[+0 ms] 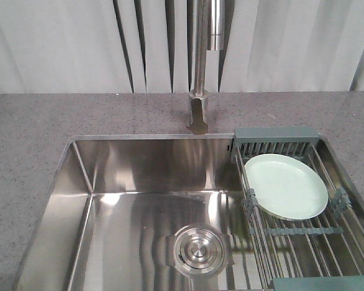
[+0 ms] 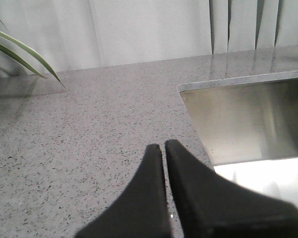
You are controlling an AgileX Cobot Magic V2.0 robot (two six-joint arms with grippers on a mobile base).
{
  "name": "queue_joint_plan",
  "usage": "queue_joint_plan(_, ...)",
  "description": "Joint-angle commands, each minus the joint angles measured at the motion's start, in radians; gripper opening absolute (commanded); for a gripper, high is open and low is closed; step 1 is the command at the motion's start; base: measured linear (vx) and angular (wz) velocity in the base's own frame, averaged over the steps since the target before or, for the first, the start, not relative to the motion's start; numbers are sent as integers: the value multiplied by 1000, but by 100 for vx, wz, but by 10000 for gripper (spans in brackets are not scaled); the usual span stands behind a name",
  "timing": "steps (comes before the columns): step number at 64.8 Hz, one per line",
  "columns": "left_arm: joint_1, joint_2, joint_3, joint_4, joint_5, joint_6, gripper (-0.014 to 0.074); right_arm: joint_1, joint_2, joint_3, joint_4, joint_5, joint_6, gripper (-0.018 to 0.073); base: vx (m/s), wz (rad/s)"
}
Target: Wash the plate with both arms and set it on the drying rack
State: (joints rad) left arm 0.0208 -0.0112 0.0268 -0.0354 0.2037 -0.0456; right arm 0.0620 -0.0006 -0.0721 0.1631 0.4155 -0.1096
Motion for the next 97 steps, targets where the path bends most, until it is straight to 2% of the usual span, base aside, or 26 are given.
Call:
queue_joint_plan(1,0,-15,-26,0,-69,-7,22,-26,-16,33,-73,-143,151,-4,0,0)
queue_joint_plan(4,0,-15,-26,0,-69,-7,22,-36,-16,64,-85,-188,197,-4,0,0)
queue_joint_plan(8,0,-15,-26,0,-70,-7,22,-45,-16,107,-93,-281,222,-4,0,0)
queue_joint_plan(10,0,-15,-26,0,-70,-7,22,-46,-16,105,-93,-285,226,-4,0,0)
queue_joint_plan(25,0,-15,-26,0,-70,-7,22,-46,-16,104,-103,-460,153,-4,0,0)
queue_joint_plan(97,0,-15,-26,0,-70,-7,22,-46,-16,104,-103,-465,154,-4,0,0)
